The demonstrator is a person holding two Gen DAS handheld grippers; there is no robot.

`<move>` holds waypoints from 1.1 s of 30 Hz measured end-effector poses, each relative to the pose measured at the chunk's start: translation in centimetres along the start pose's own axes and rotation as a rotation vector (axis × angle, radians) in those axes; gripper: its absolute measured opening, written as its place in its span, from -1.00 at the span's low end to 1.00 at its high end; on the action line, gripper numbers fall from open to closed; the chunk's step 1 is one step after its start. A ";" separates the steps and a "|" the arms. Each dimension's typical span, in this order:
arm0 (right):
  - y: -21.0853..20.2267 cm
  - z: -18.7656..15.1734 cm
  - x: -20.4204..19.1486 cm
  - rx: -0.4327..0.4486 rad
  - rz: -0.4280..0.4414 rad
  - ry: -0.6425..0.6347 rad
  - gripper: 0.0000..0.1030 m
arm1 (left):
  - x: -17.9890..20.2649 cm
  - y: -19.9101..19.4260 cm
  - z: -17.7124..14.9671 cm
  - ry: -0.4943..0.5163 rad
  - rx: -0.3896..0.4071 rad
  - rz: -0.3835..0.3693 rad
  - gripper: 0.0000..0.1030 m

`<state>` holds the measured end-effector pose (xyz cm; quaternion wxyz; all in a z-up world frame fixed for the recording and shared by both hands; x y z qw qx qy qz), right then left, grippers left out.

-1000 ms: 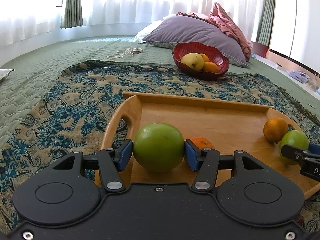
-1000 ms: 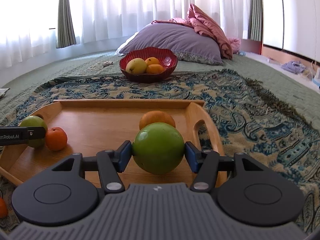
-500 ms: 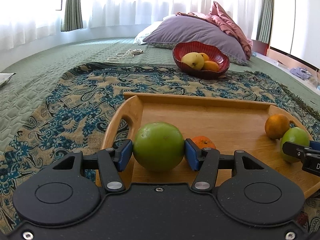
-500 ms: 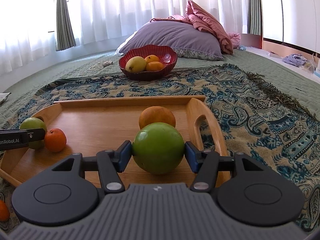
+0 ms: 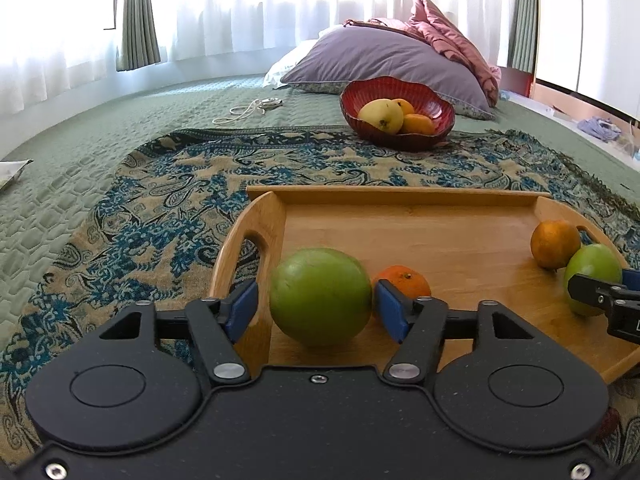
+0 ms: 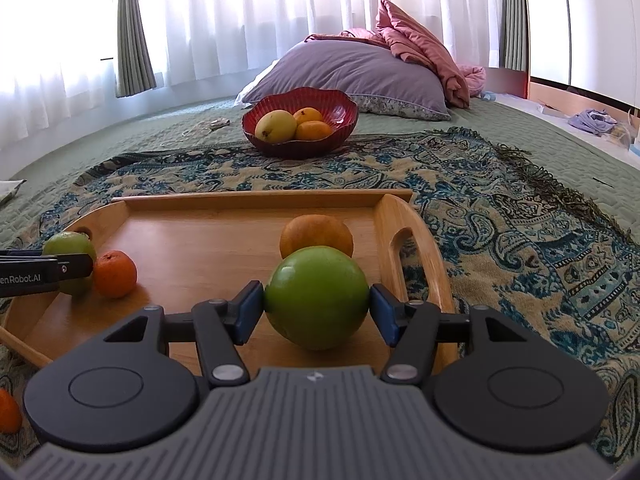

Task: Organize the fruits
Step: 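Lift and carry both green pomelos onto the tray with both tools, then open the left tool on the tray while the right tool releases its pomelo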

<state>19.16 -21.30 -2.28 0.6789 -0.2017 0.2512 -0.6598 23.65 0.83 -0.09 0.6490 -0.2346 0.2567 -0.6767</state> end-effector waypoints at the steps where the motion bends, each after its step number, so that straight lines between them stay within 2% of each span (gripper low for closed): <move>1: -0.1 -0.1 0.0 0.001 0.001 0.000 0.33 | 0.0 -0.2 0.0 -0.002 0.000 -0.006 0.30; 5: -0.5 -0.5 0.1 0.002 0.003 -0.009 0.42 | 0.1 -1.0 -0.4 0.008 0.010 -0.012 0.46; 8: -1.0 -0.7 0.1 0.006 0.002 -0.022 0.43 | 0.4 -1.6 -0.7 0.023 0.014 -0.014 0.47; 11: -1.5 -1.0 0.2 0.007 0.004 -0.026 0.43 | 0.3 -2.1 -1.1 0.024 0.015 -0.017 0.61; 33: -6.0 -3.4 -0.4 0.043 0.032 -0.067 0.44 | -0.7 -6.7 -5.3 0.023 0.032 -0.059 0.79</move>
Point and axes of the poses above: each gripper's, at about its wrist camera, not at the fingertips, and y roughly the way its jaws point, x to its right, z to its top, the point moved 6 cm from there along y, roughly the way its jaws point, and after that the axes turned 6 degrees about -x, right-handed, at the moved point
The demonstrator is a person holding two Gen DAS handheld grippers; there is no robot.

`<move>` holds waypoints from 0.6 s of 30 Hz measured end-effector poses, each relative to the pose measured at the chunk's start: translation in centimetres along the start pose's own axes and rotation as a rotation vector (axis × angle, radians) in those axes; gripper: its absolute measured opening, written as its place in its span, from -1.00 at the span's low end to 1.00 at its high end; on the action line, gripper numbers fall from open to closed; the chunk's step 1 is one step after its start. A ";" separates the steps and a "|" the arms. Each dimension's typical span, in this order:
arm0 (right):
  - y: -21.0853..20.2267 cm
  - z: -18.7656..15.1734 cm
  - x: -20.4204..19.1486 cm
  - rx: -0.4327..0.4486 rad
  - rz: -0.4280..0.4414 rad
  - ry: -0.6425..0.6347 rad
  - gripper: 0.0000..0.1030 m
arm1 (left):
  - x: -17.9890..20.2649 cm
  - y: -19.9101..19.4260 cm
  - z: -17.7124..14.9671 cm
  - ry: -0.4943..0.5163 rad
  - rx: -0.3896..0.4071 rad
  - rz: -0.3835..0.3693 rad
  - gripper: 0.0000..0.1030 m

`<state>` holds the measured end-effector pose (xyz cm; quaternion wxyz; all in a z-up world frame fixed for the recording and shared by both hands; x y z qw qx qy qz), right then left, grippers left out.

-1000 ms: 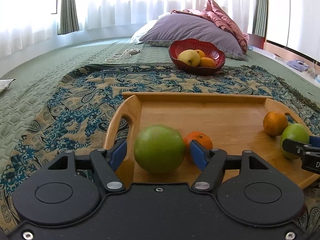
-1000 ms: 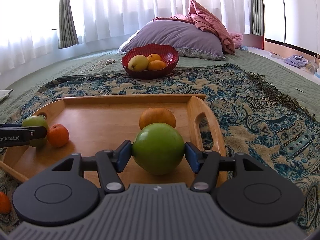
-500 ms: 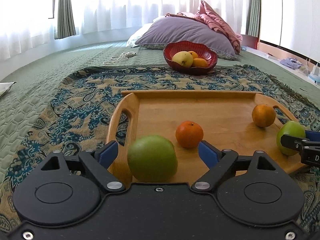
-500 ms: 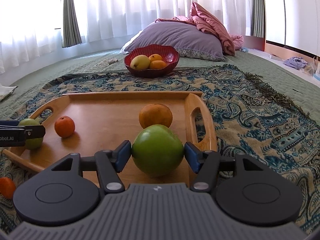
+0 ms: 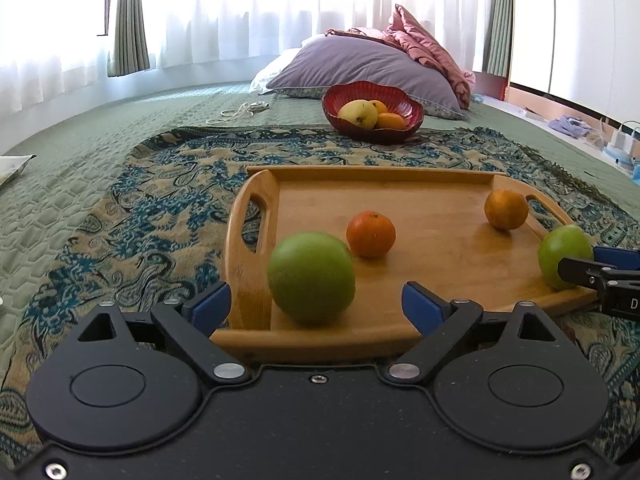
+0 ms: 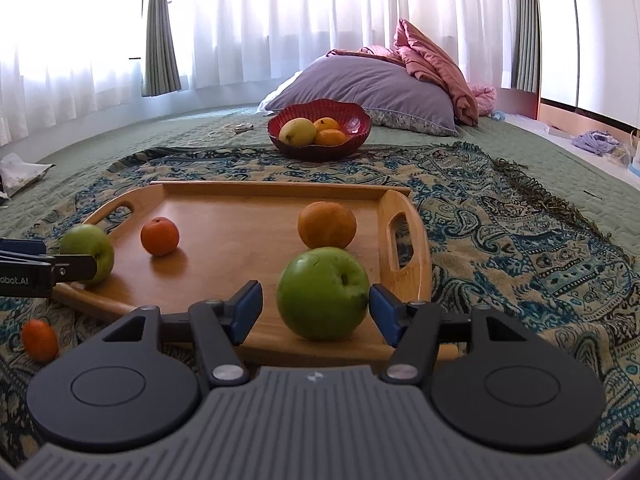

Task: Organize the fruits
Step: 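Open the left tool on the tray while the right tool releases its pomelo, then withdraw both tools from the tray toward the tangerines and dates on the cloth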

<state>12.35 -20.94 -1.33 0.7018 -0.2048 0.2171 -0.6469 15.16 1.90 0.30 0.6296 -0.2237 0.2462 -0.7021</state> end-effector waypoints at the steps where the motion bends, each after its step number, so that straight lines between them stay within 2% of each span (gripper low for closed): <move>1: -0.2 -0.1 -0.1 0.001 0.000 -0.001 0.44 | -0.1 -0.1 -0.1 -0.001 0.001 0.000 0.79; 18: -2.5 -2.8 -2.2 0.007 0.041 -0.047 0.45 | -0.7 -3.2 -4.1 -0.012 0.000 -0.019 0.82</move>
Point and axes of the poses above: each gripper's, at about its wrist camera, not at the fingertips, and y roughly the way its jaws point, x to its right, z to its top, the point moved 6 cm from there along y, roughly the way its jaws point, and after that the axes turned 6 degrees about -x, right-handed, at the moved point
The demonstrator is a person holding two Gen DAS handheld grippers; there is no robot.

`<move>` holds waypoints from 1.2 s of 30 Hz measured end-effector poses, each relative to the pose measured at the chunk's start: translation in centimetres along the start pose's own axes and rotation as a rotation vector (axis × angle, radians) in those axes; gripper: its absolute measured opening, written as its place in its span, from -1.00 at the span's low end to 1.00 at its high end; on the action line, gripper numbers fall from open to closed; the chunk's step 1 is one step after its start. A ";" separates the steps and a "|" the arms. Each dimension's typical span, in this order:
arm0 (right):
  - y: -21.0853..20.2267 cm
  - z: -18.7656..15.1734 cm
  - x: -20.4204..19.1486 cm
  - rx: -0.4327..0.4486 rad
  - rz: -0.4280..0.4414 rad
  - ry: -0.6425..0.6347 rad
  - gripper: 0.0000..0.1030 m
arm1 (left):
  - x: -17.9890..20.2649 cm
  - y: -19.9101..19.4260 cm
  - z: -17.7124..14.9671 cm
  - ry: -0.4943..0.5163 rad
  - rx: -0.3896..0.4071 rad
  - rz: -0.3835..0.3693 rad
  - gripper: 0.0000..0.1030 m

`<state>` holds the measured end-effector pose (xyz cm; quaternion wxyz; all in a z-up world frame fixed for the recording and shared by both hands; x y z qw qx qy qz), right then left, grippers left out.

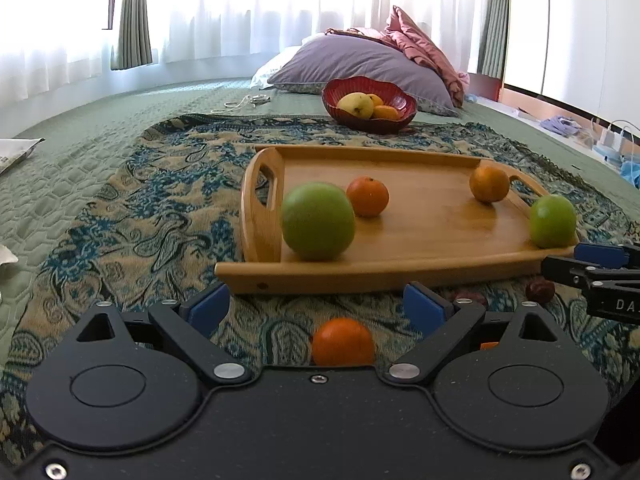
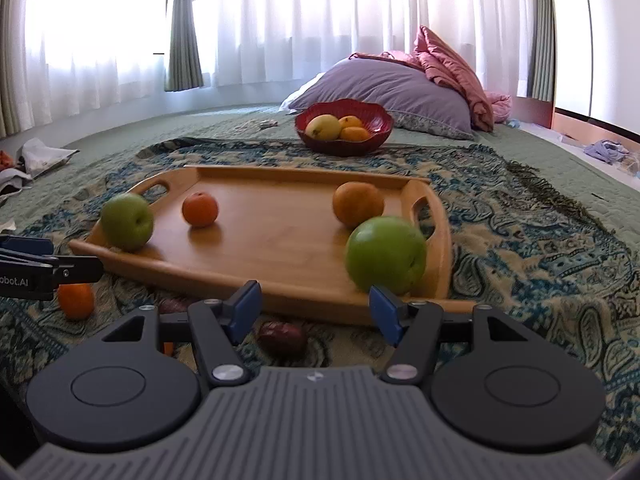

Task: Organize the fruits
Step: 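Withdraw both tools from the tray toward the tangerines and dates on the cloth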

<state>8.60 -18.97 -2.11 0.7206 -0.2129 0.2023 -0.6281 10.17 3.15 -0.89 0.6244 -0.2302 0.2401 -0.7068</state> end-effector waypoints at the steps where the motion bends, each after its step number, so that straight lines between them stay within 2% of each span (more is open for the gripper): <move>1: 0.0 -0.2 -0.2 -0.003 0.002 -0.002 0.45 | 0.0 -0.1 -0.3 0.002 0.000 0.002 0.82; 18: 0.3 -2.4 -1.0 -0.015 0.020 0.019 0.48 | 1.7 -1.3 -2.5 0.063 0.003 -0.028 0.78; 27: 0.1 -2.6 -1.7 -0.003 0.012 0.016 0.49 | 1.8 -1.3 -2.6 0.044 -0.003 -0.030 0.42; 36: 0.1 -2.4 -2.2 0.006 0.002 0.050 0.49 | 1.7 -1.2 -3.0 0.025 -0.023 -0.030 0.15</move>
Point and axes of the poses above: each gripper's, at about its wrist camera, not at the fingertips, and y roughly the way its jaws point, x to its right, z to its top, the point moved 6 cm from there along y, roughly the way its jaws point, and after that the axes turned 6 degrees about -x, right-handed, at the moved point
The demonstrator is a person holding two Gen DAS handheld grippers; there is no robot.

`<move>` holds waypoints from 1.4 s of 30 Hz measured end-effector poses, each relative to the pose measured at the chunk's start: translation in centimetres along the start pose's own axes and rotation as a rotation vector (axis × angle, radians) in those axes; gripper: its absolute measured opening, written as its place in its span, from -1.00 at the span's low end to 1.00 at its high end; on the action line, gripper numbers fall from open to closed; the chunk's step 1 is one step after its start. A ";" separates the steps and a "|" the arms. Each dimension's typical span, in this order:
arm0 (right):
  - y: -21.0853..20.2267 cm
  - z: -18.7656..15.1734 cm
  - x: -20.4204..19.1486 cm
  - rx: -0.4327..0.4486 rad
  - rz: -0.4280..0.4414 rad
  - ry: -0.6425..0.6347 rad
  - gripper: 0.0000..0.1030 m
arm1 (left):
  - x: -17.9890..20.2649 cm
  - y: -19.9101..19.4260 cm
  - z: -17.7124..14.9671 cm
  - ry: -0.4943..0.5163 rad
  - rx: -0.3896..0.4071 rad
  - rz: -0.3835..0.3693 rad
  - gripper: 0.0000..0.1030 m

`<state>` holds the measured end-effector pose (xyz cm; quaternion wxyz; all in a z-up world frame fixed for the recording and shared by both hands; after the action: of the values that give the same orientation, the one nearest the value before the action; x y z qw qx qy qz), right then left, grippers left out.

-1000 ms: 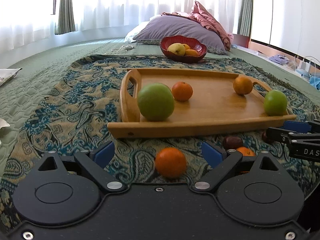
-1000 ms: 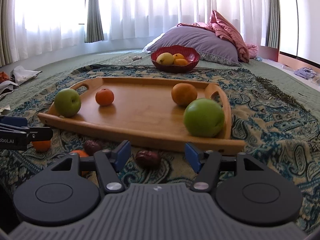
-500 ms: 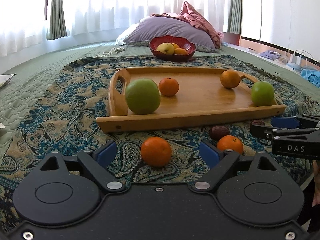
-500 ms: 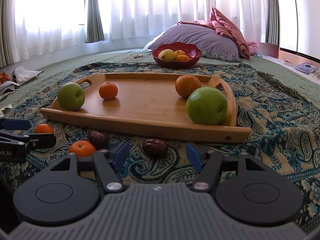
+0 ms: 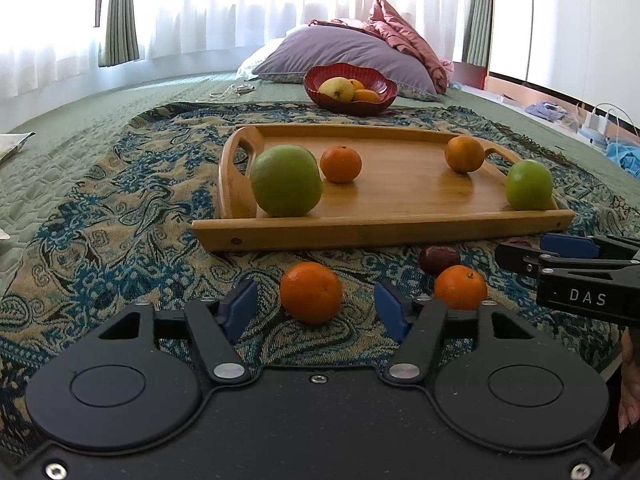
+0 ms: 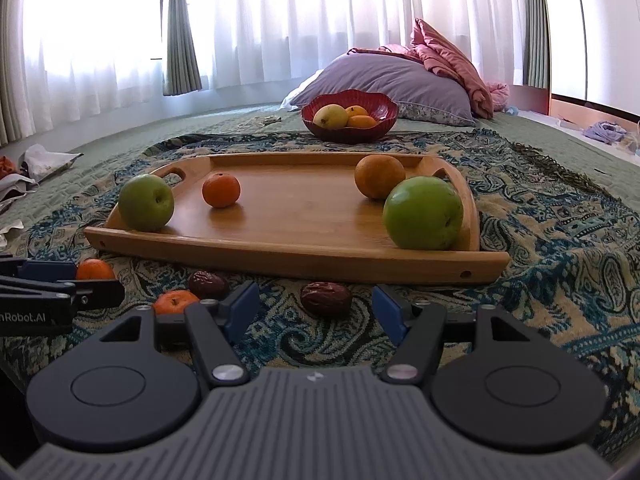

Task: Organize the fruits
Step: 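Withdraw both tools from the tray toward the tangerines and dates on the cloth, then grasp a small tangerine with the left tool while the right tool grasps a brown date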

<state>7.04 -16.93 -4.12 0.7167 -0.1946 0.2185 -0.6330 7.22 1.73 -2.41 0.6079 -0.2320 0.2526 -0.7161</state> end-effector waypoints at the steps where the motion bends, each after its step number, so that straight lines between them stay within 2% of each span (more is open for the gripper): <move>1: 0.0 0.0 -0.1 0.000 -0.004 0.001 0.49 | 0.0 0.0 0.0 -0.003 -0.002 -0.001 0.11; 4: 0.1 0.0 -0.2 0.000 -0.021 0.008 0.47 | 0.0 0.1 -0.1 -0.012 -0.006 -0.005 0.07; 15: 0.6 0.0 -0.3 -0.014 -0.069 0.057 0.19 | 0.2 0.1 0.1 -0.023 -0.001 -0.008 -0.17; 25: 0.9 -0.1 -0.3 -0.019 -0.081 0.090 -0.02 | -0.1 0.1 0.2 -0.033 0.002 0.004 -0.38; 42: 1.0 -0.2 -0.1 -0.019 -0.094 0.101 -0.26 | -0.2 0.1 0.1 -0.038 0.007 0.010 -0.39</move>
<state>7.74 -16.73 -4.87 0.6725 -0.1794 0.2512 -0.6727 7.43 1.89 -2.44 0.6171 -0.2419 0.2397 -0.7094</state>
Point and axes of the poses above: each gripper's, at about its wrist camera, not at the fingertips, and y roughly the way its jaws point, x to its right, z to its top, the point moved 6 cm from there along y, roughly the way its jaws point, and after that the axes turned 6 degrees about -x, right-handed, at the moved point
